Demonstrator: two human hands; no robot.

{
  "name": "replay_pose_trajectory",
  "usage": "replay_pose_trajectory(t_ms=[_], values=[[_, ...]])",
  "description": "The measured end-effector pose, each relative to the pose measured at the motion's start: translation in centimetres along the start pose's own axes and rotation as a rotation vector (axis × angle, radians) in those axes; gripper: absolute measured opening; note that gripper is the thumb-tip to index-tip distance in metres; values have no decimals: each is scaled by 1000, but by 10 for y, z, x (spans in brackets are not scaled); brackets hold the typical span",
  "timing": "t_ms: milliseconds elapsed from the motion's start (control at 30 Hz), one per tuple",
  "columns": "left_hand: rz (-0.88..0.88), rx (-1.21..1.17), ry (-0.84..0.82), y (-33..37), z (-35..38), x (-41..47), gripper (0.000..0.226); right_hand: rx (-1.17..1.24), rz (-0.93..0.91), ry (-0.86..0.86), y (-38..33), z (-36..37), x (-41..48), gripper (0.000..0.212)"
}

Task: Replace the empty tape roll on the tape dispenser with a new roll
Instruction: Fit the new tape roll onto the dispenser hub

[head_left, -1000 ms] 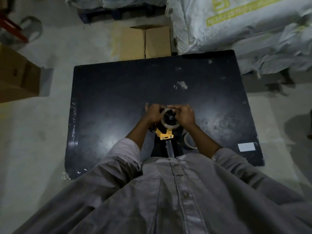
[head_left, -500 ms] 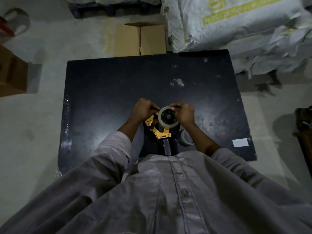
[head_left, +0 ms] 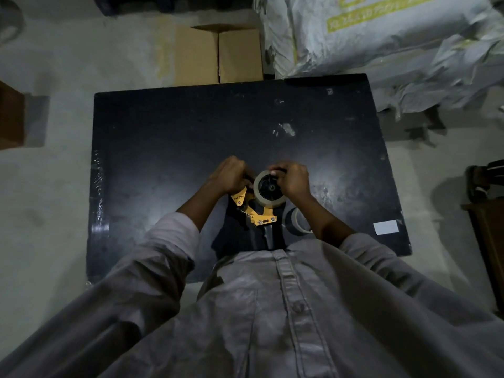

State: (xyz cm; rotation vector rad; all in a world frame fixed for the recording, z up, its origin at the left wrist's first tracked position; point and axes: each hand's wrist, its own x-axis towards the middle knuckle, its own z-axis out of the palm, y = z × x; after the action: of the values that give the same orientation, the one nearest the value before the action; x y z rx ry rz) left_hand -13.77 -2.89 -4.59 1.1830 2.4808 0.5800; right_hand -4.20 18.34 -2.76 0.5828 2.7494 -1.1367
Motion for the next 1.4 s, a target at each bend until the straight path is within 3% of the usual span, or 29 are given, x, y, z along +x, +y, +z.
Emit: replay_pose_trajectory(t_ms=[100,267,900,967,1067,1133,1267,1400], values=[[-23,-71,-104,-4,-9,5,29,4,-1,-13,0,0,1,17],[-93,-248,-46,-9,-1,-7,21,18,24,3,2,-1,-1,16],[-217,-237,127,12,16,-15,16,-10,31,49,-10,-4,-6,16],[-199,-186,274,17,20,-12,20,-21,0,31,-10,-6,-7,18],[-316,-212,609,39,25,-24,34,-108,-92,51,-10,-7,-20,33],[-346,-217,695,59,30,-50,32,-140,-168,115,-8,-8,-35,41],[-298,-121,574,77,56,-111,37,-91,-251,127,-5,-18,-64,29],[-346,3,472,80,71,-138,29,-118,-359,-67,1,-15,-89,39]])
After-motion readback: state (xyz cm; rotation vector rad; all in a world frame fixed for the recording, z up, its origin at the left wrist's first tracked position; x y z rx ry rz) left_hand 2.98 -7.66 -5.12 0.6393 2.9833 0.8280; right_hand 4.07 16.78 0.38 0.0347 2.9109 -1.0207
